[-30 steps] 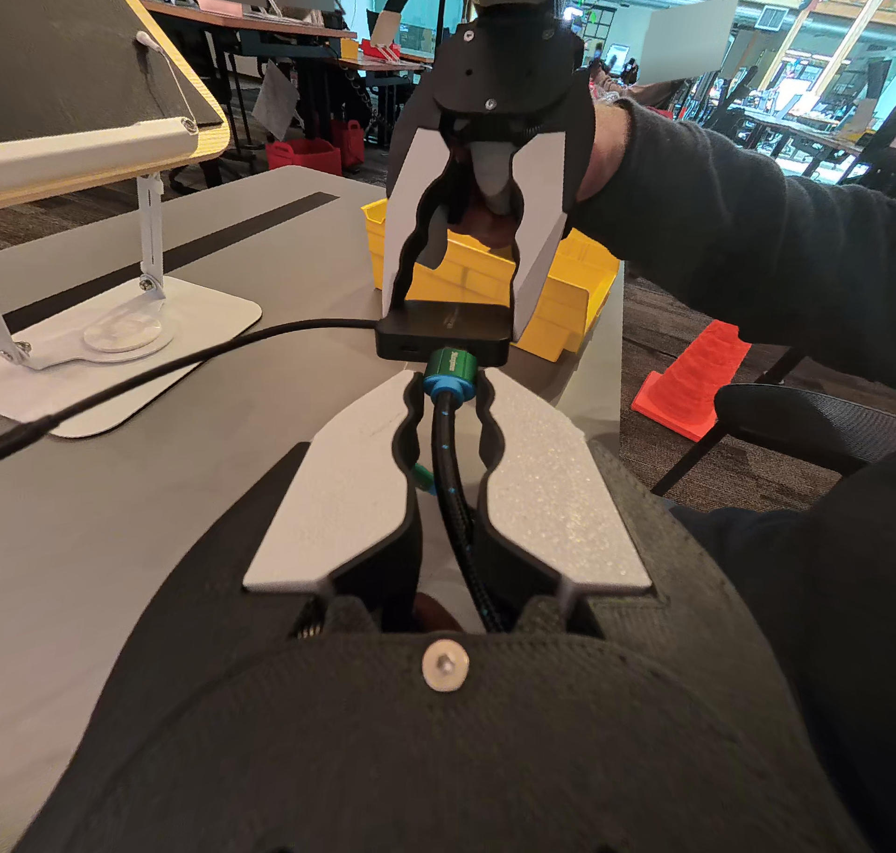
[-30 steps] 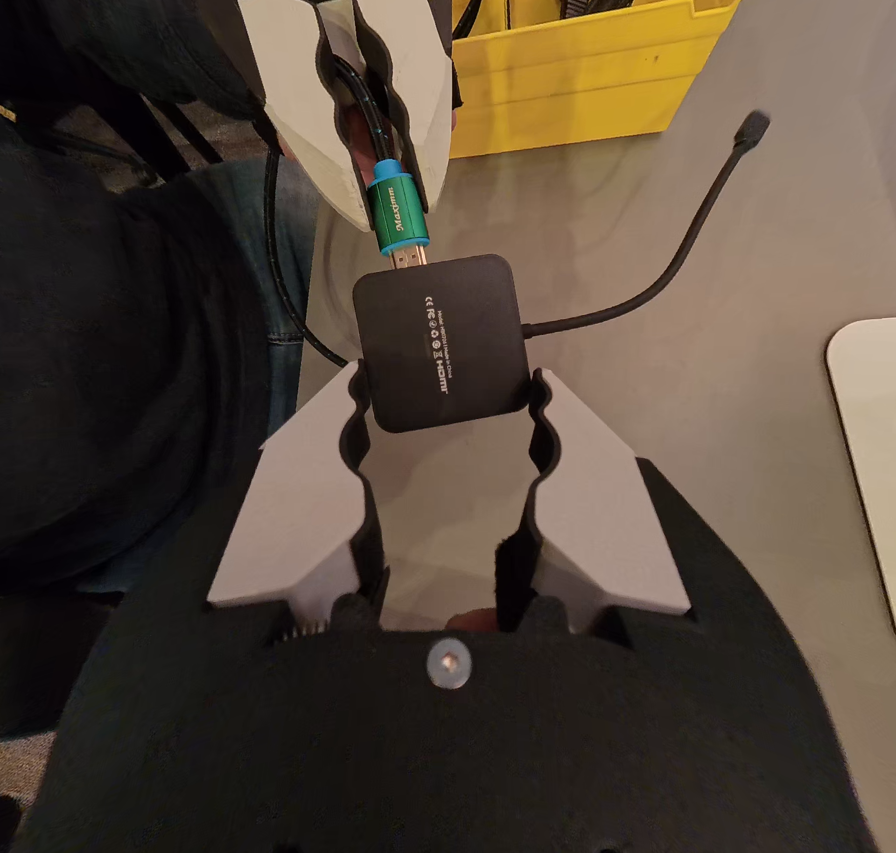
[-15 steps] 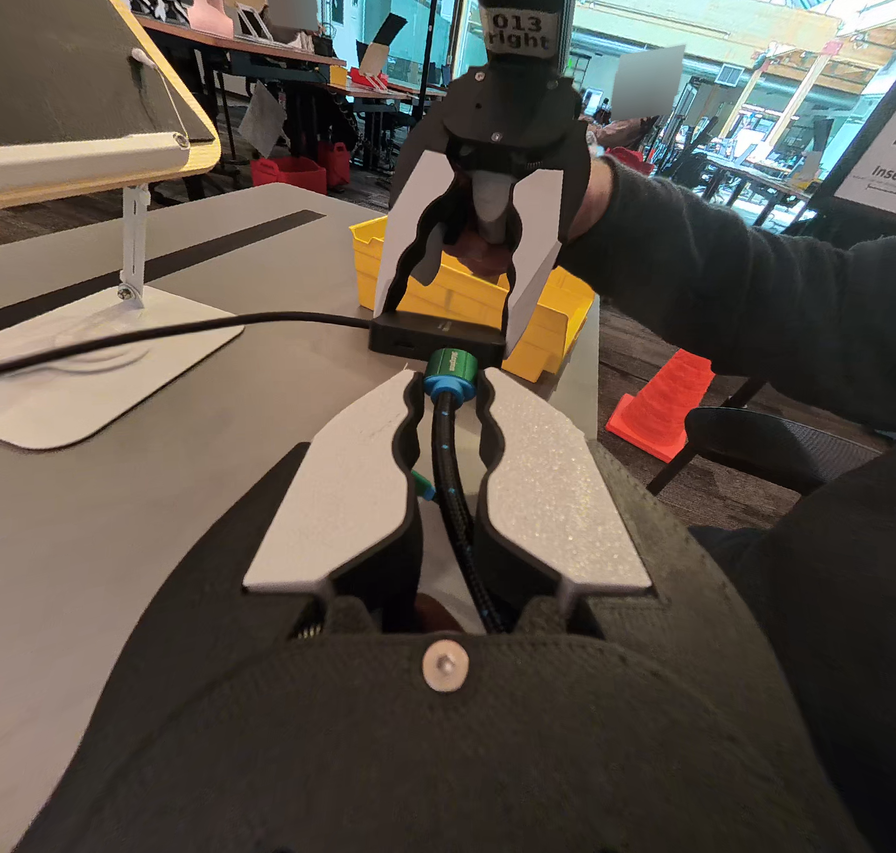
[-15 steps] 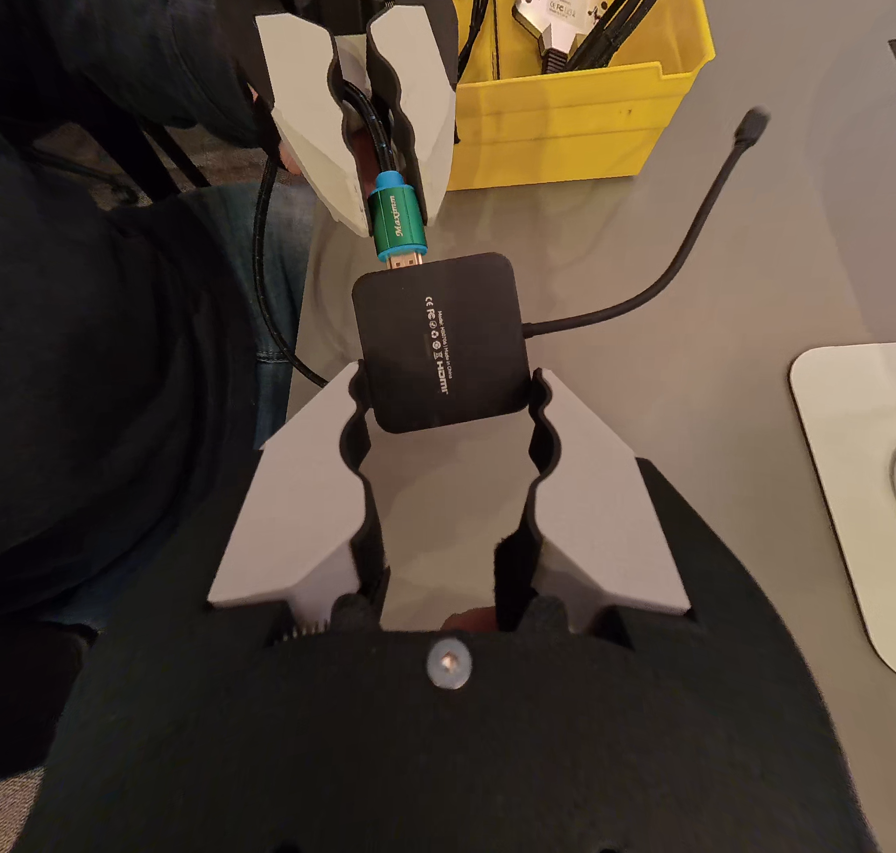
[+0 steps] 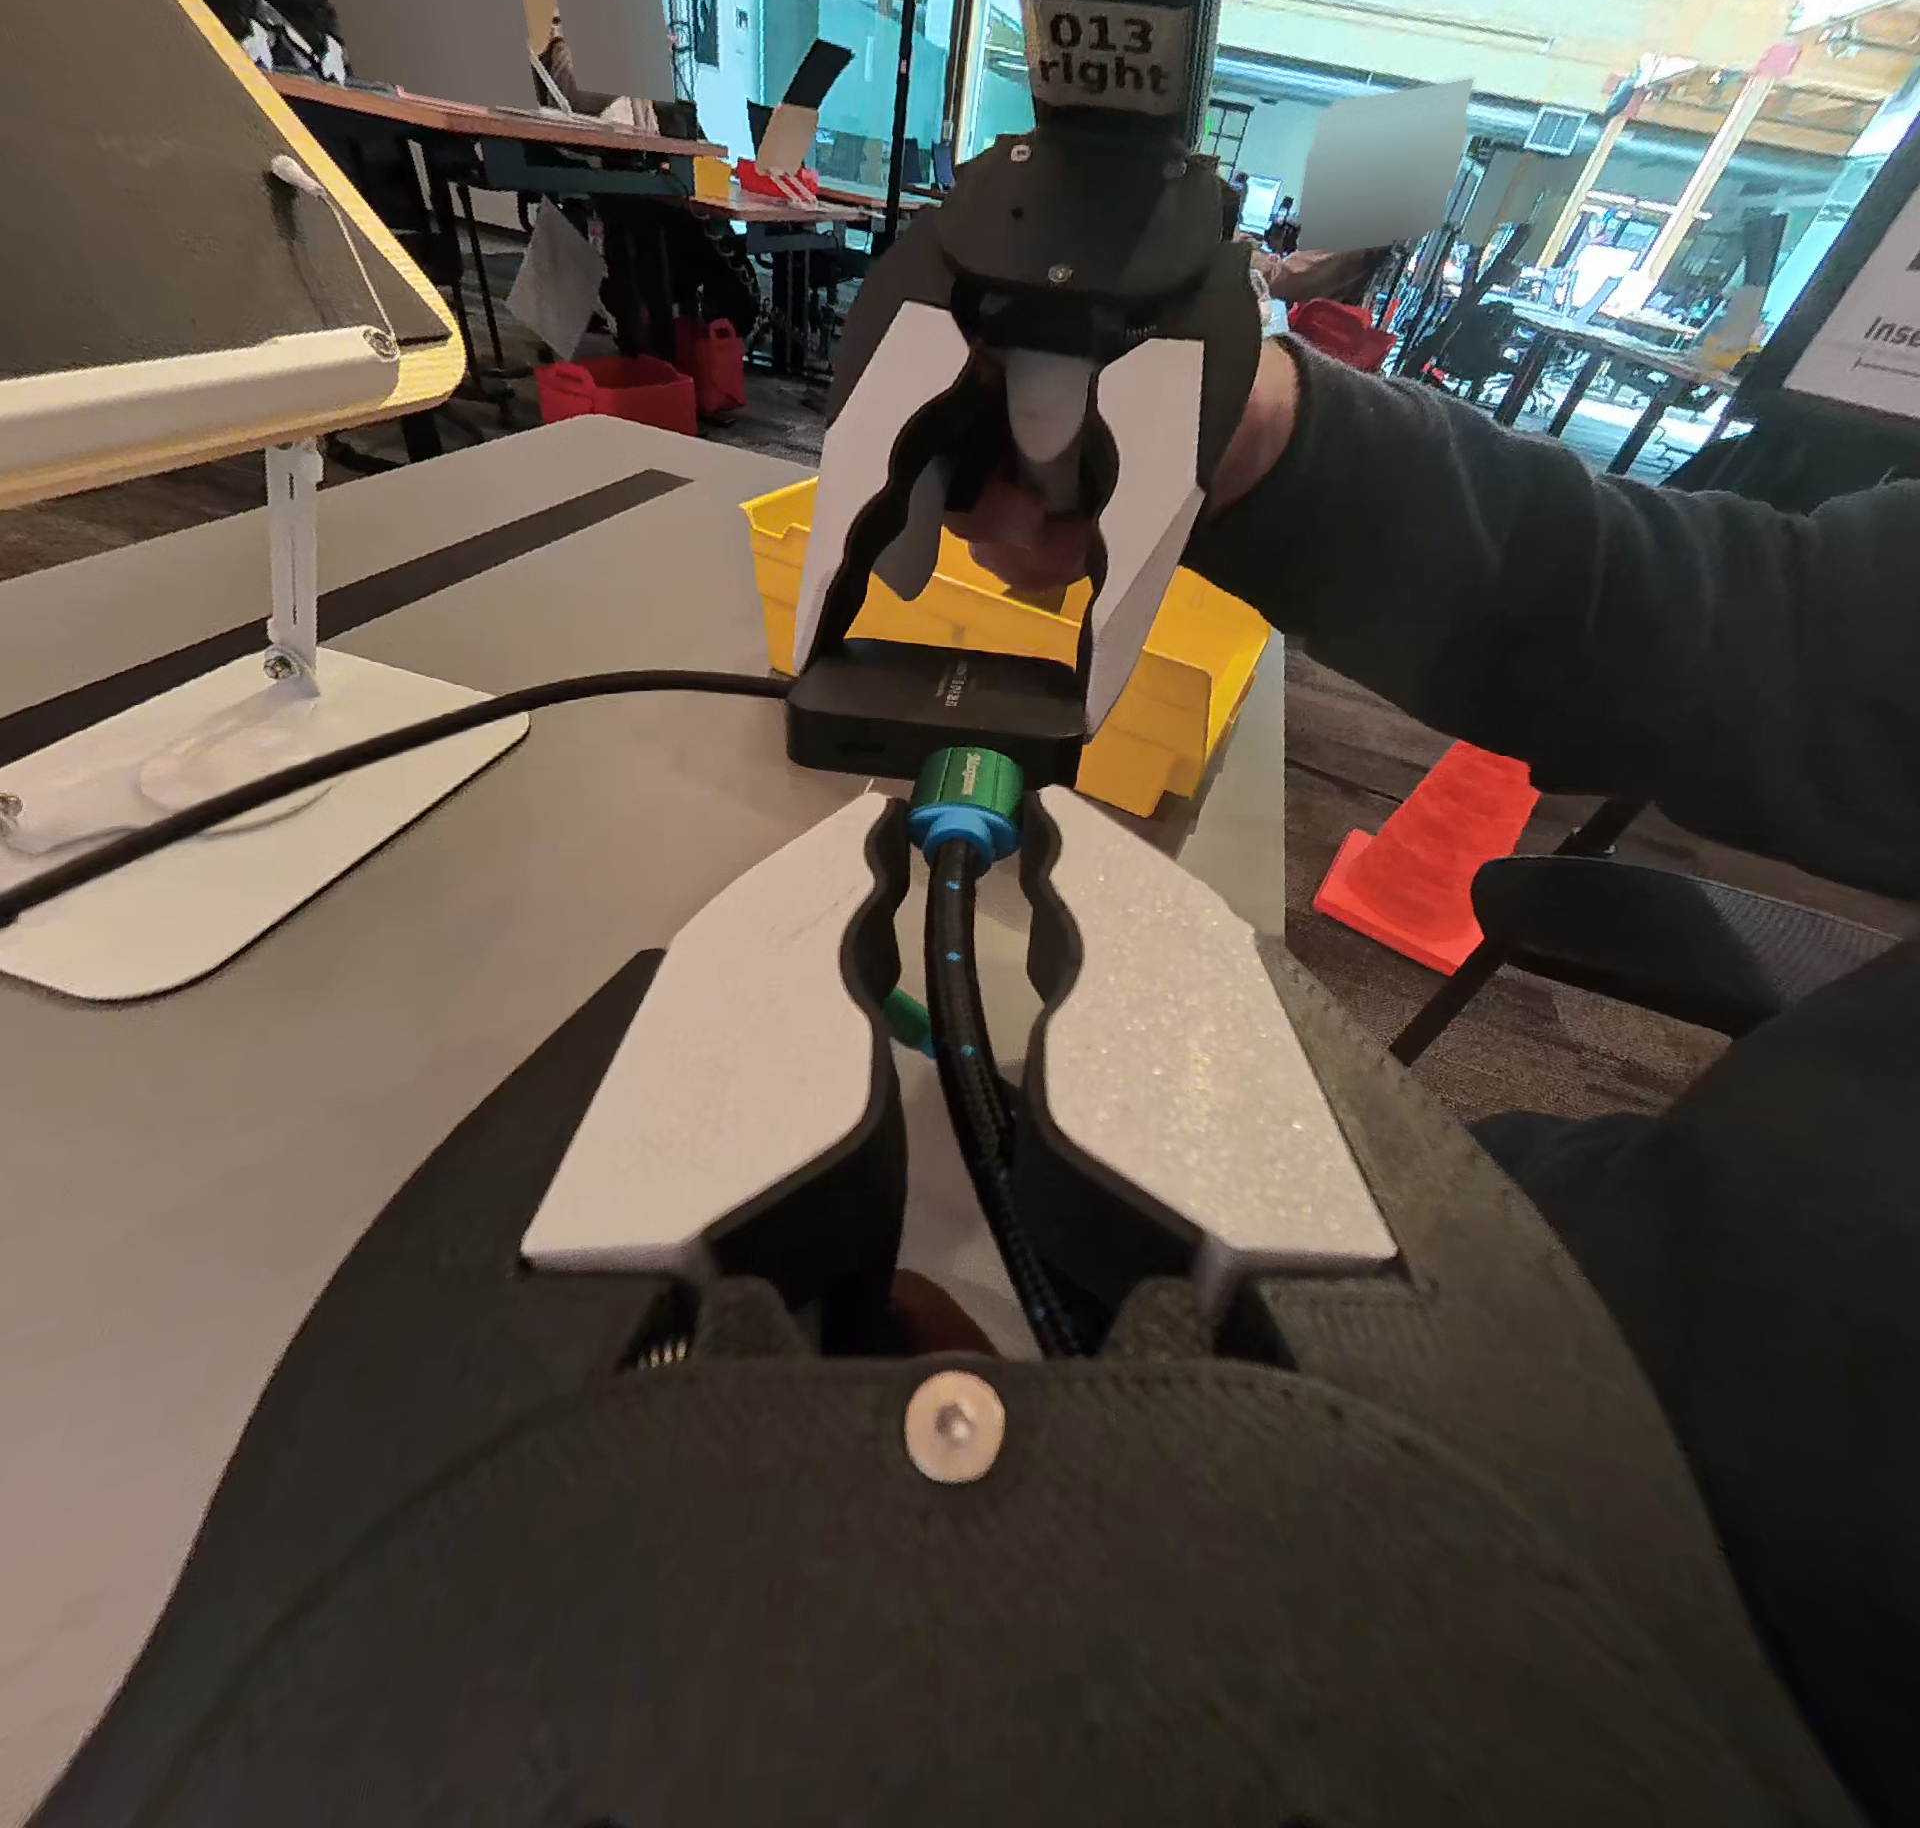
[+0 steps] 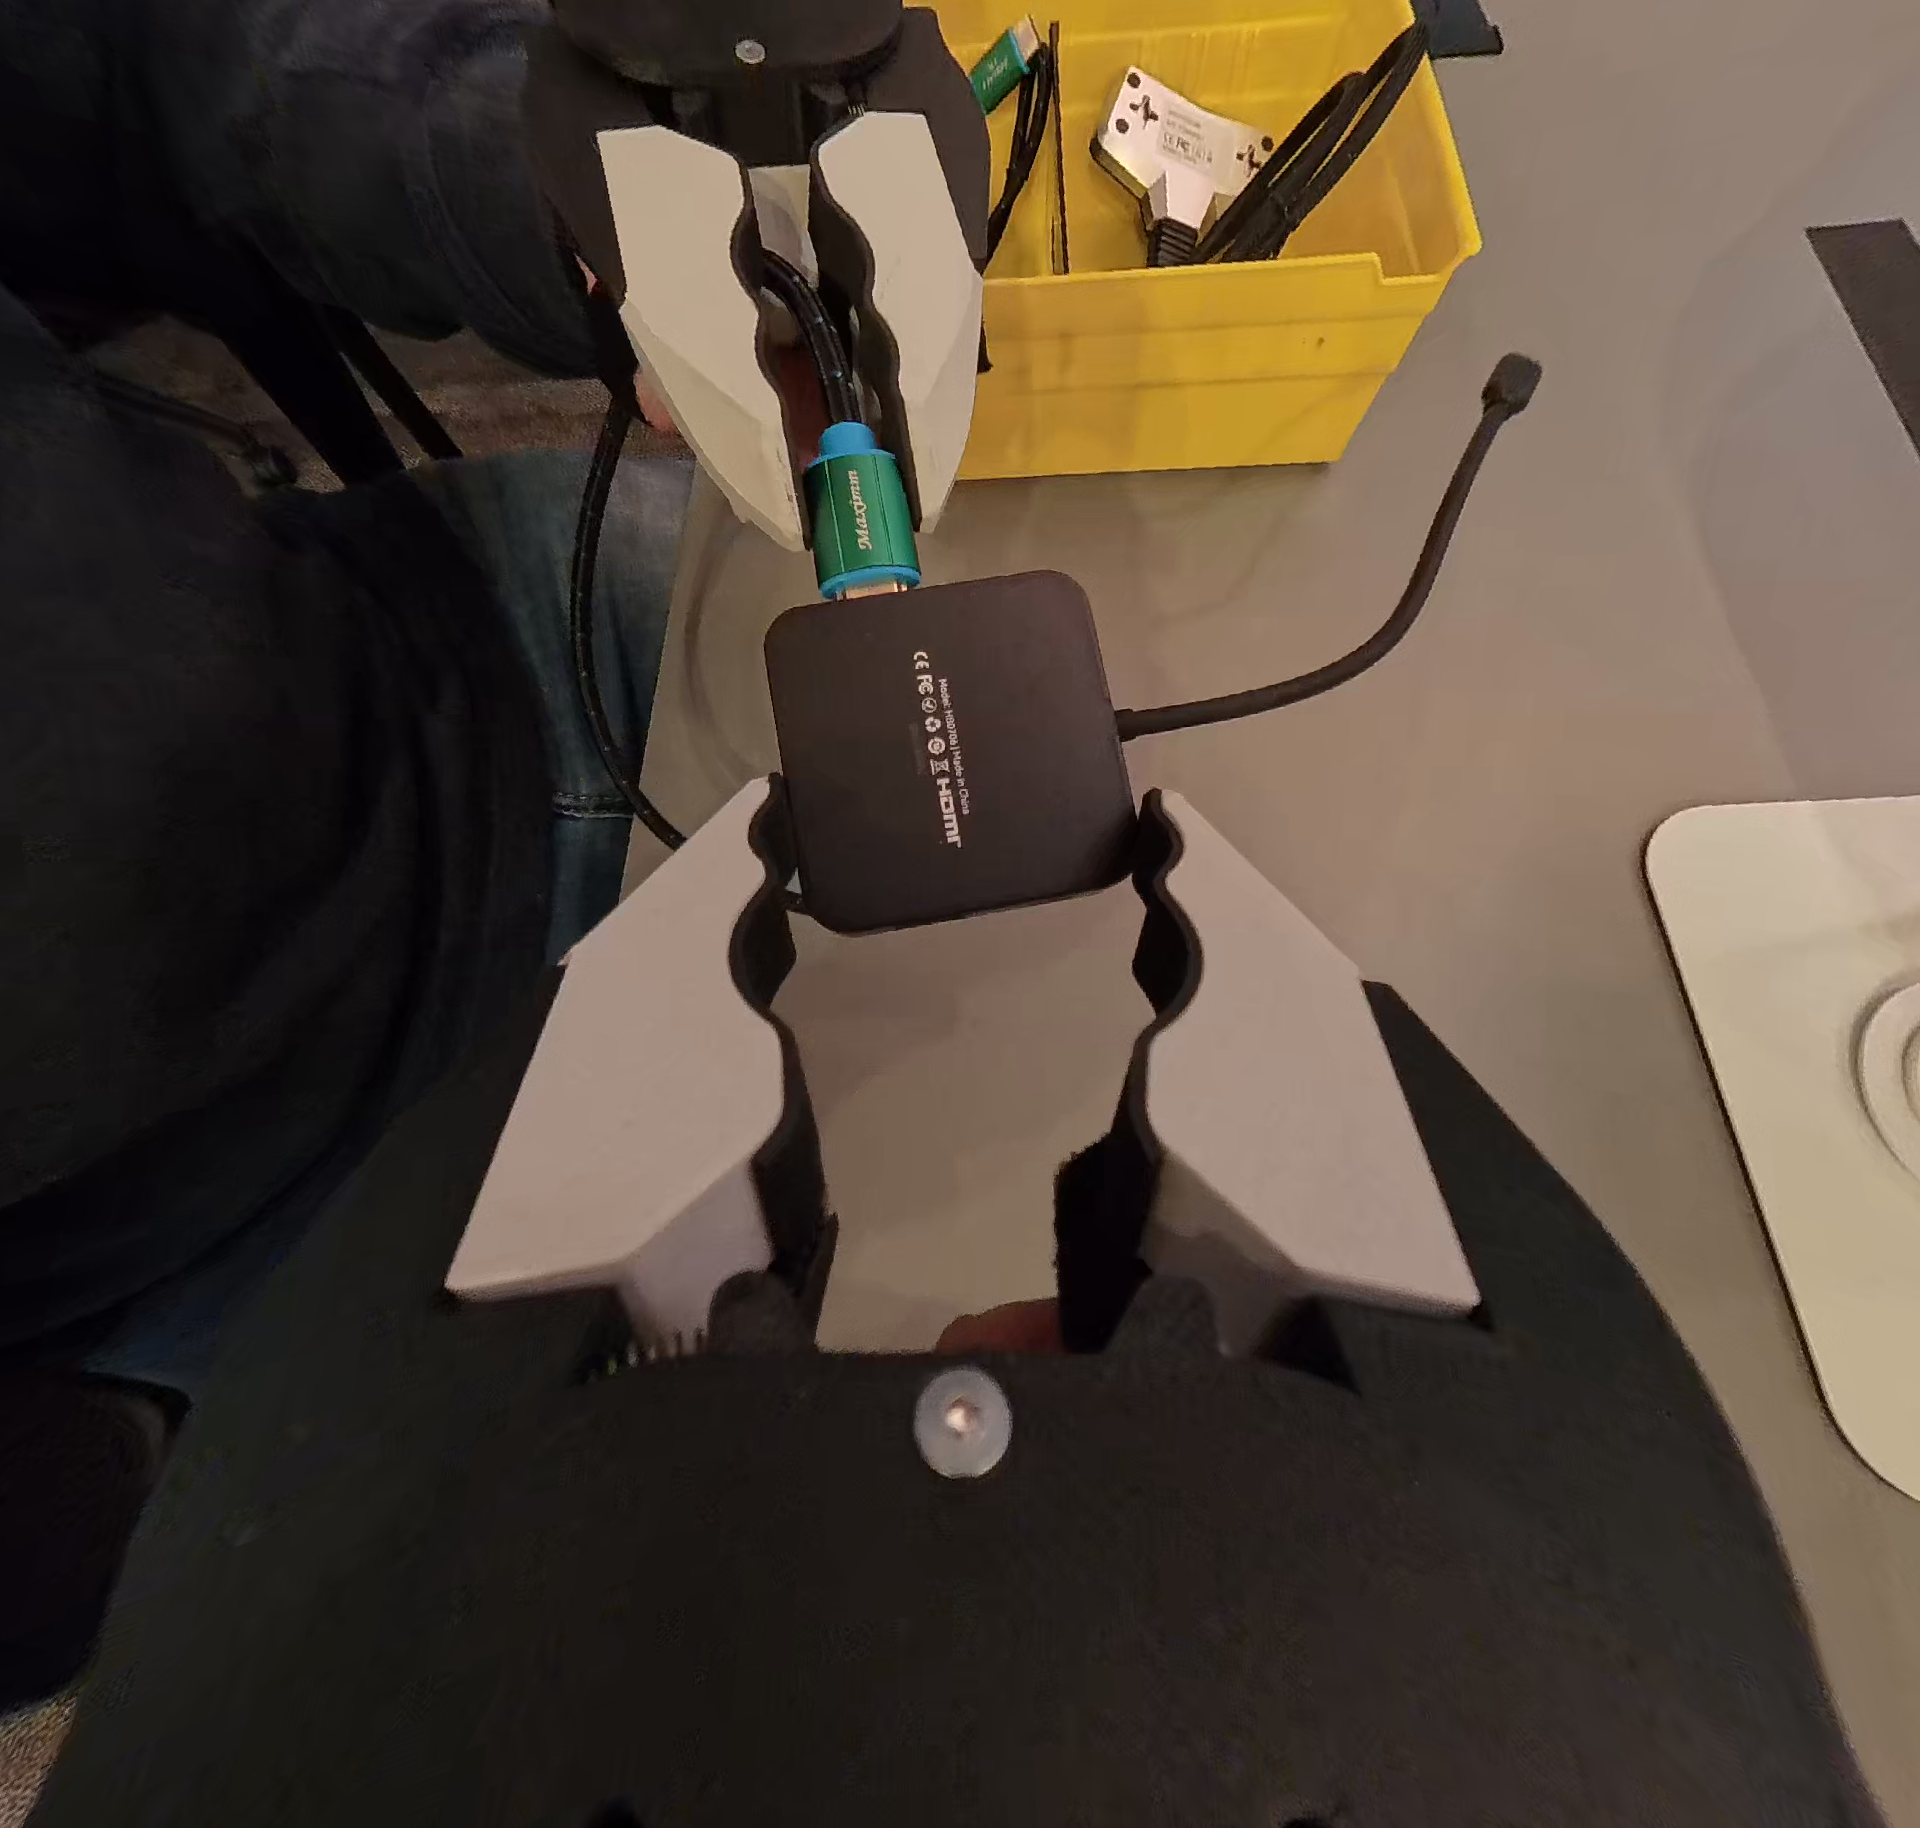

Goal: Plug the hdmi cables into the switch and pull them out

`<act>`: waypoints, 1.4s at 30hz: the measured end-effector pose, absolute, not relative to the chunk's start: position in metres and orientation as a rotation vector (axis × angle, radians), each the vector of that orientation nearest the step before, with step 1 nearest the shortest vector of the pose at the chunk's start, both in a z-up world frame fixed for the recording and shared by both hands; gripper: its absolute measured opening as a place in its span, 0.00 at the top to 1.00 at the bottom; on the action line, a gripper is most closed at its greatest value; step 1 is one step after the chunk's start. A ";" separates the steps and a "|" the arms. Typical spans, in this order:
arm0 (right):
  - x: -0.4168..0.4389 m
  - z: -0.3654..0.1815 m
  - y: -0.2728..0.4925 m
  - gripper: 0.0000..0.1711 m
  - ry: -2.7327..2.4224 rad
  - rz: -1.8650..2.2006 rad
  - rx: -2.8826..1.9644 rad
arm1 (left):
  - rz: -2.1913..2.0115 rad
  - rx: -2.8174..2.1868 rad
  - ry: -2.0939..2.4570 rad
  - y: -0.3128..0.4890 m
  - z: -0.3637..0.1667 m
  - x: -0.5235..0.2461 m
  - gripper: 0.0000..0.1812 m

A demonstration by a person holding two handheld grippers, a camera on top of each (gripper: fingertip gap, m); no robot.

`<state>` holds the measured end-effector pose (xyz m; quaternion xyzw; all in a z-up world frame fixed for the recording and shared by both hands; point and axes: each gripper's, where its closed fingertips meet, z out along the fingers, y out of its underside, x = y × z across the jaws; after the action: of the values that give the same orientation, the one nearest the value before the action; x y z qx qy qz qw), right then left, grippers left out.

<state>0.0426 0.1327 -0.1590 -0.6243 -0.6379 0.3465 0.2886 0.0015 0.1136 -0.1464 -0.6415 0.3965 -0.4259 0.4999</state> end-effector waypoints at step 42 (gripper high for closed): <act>0.032 -0.121 0.125 0.58 -1.465 1.190 -1.487 | -1.152 -1.403 0.841 0.106 -0.115 0.002 0.89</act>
<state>0.0316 0.1252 -0.1211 -0.5773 -0.5684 0.4620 0.3610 0.0017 0.1062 -0.1148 -0.5903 0.3539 -0.4847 0.5398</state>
